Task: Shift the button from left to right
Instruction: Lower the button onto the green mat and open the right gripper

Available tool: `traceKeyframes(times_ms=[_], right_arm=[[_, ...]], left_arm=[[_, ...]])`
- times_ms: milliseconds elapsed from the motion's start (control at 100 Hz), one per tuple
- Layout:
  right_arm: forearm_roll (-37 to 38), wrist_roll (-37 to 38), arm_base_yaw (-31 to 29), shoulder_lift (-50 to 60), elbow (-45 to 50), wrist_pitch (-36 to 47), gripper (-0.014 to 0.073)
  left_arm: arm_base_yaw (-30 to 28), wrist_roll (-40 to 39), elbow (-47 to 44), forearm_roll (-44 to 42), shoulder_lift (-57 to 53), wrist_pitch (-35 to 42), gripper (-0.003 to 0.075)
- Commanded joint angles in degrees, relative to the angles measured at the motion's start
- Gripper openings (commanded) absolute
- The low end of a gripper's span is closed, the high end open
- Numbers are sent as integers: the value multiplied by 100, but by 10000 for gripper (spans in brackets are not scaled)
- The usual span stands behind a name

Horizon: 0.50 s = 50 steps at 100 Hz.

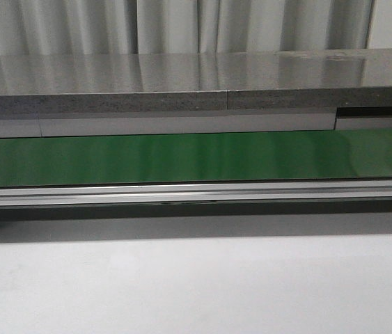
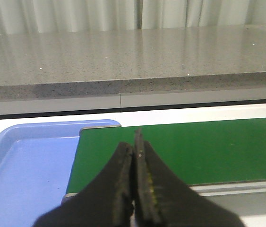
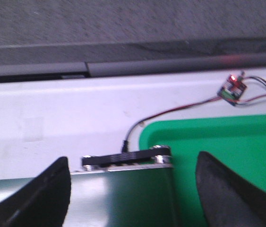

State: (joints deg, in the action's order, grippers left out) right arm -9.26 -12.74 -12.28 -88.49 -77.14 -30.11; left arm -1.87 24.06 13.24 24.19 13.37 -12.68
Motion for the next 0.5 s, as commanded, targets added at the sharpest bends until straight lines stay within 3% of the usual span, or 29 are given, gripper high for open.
traceKeyframes(times_ms=[0,190,490], right_arm=[[-135,-14,307,492,-164,404,552],[-330,-14,800,1157,321,778,552],[-369,-14,1199,2852,2333,2218,552]], left_arm=[[39,-4,163,66,41,381,-21],[39,-4,163,66,41,381,-21],[39,-4,163,66,41,381,-21]])
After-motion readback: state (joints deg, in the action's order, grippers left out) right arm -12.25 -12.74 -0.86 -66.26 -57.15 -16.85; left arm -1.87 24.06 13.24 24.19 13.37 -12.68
